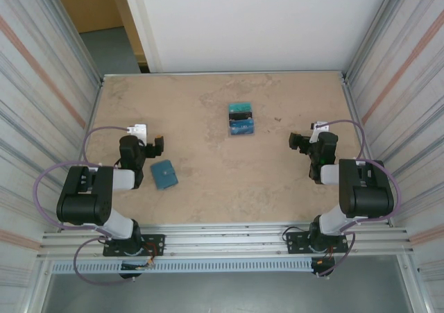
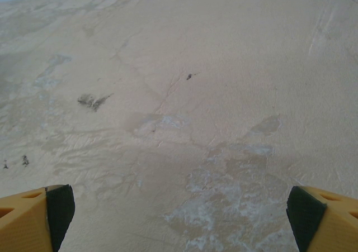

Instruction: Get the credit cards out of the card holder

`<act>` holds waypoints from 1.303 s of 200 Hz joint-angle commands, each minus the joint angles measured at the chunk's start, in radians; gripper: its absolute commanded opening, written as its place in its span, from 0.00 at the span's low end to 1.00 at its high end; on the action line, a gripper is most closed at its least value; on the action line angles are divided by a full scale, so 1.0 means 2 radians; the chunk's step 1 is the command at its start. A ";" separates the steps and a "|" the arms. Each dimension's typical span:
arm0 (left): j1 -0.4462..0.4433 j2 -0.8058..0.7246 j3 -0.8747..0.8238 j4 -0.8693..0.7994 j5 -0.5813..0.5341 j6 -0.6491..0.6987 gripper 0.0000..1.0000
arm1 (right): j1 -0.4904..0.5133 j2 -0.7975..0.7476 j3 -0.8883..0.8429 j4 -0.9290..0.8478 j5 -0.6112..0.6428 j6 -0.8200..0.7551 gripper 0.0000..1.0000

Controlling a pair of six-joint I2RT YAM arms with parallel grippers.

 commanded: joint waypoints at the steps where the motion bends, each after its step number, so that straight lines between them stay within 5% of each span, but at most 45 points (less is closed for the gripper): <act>1: 0.000 -0.003 0.010 0.001 0.007 0.007 0.99 | 0.000 -0.004 0.007 -0.004 0.008 -0.005 0.99; 73: 0.001 -0.029 0.011 -0.018 0.025 0.013 0.99 | -0.003 -0.011 0.009 -0.010 0.000 -0.004 0.99; 138: -0.009 -0.133 0.011 -0.100 0.011 0.013 0.99 | -0.014 -0.064 0.007 -0.054 0.002 0.011 0.99; 169: -0.033 -0.186 0.040 -0.204 -0.029 -0.010 0.99 | -0.014 -0.109 0.028 -0.132 0.022 0.031 0.99; 203: -0.050 -0.229 0.098 -0.370 -0.102 -0.120 0.99 | -0.007 -0.149 0.058 -0.214 0.034 0.055 0.99; 222: -0.055 -0.237 0.112 -0.434 -0.090 -0.174 0.99 | 0.005 -0.168 0.071 -0.244 0.056 0.068 0.99; 260: -0.125 -0.241 0.133 -0.560 -0.142 -0.271 0.99 | 0.034 -0.201 0.101 -0.321 0.089 0.096 0.99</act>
